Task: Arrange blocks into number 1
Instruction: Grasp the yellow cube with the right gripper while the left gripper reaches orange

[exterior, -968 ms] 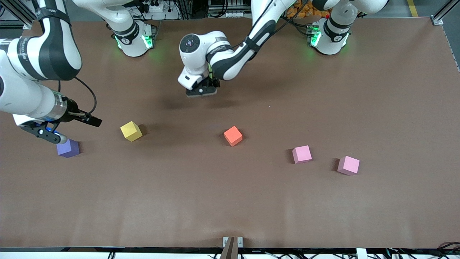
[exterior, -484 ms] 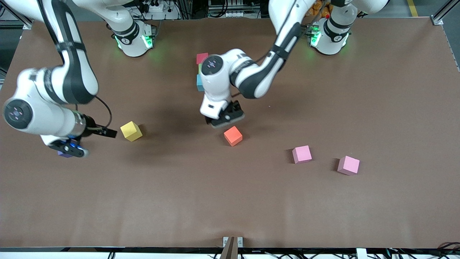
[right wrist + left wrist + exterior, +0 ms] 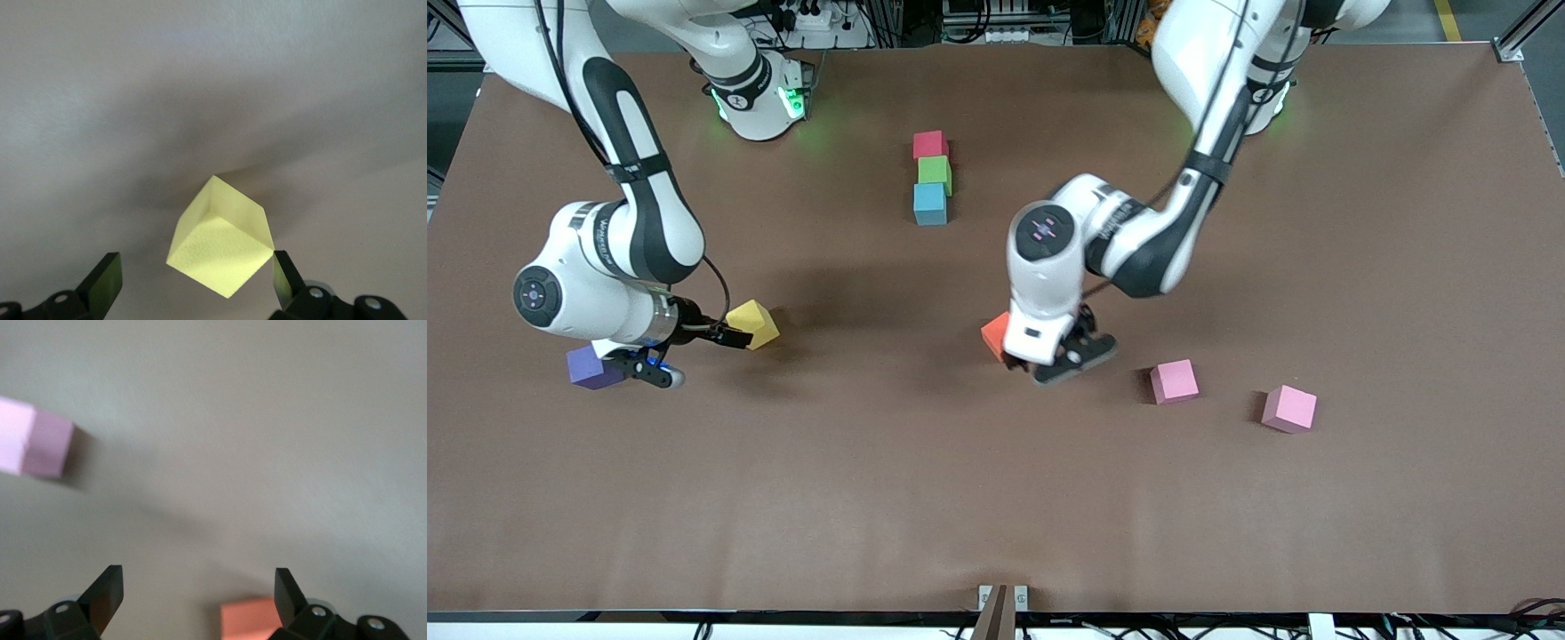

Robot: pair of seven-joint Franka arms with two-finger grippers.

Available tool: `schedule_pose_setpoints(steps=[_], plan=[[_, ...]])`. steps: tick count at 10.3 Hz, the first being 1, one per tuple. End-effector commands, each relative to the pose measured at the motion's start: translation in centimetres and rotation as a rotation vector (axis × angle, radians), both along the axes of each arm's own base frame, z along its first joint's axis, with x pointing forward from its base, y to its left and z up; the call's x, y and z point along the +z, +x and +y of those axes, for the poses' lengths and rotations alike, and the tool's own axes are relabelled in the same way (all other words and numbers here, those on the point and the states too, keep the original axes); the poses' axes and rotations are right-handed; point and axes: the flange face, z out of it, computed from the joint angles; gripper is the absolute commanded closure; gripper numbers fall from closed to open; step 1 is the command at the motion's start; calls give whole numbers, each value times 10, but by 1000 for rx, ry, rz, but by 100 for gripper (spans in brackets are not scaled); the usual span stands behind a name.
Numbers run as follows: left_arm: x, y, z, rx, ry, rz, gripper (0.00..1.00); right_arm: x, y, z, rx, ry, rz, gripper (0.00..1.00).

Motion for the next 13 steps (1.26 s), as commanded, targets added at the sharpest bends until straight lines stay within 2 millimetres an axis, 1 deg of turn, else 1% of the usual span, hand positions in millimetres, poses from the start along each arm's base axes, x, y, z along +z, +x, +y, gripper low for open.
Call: schedule_pose_setpoints(steps=[1, 2, 3, 4, 5, 6, 7, 8, 9, 10, 11, 12, 13], plan=[[33, 33, 58, -17, -9, -7, 0, -12, -10, -4, -121, -7, 39, 0], [47, 43, 81, -17, -7, -6, 0, -16, -10, 0, -177, -23, 56, 0], [51, 51, 107, -27, 13, 26, 0, -26, -11, 0, -201, -35, 69, 0], [59, 59, 129, -14, 20, 40, 0, -29, -9, -2, -231, -41, 61, 0], [62, 67, 150, 16, 14, 43, 0, -31, -9, -6, -252, -49, 63, 0], [60, 73, 165, 18, 5, 52, 0, -36, -10, -9, -259, -53, 71, 0], [45, 77, 178, -9, 2, 84, 0, -39, -11, -12, -265, -56, 77, 0], [28, 74, 179, -51, 3, 119, 0, -41, -12, -12, -264, -57, 81, 0], [27, 75, 191, -77, 3, 131, 0, -43, -15, -11, -261, -60, 87, 0], [15, 70, 195, -112, -5, 170, 0, -48, -20, -11, -260, -61, 100, 0], [5, 66, 194, -139, -8, 192, 0, -51, -24, -11, -257, -63, 111, 1], [1, 60, 184, -147, -5, 202, 0, -54, -27, -9, -255, -64, 118, 2], [0, 52, 166, -145, -22, 209, 0, -55, -28, -9, -253, -65, 120, 2]])
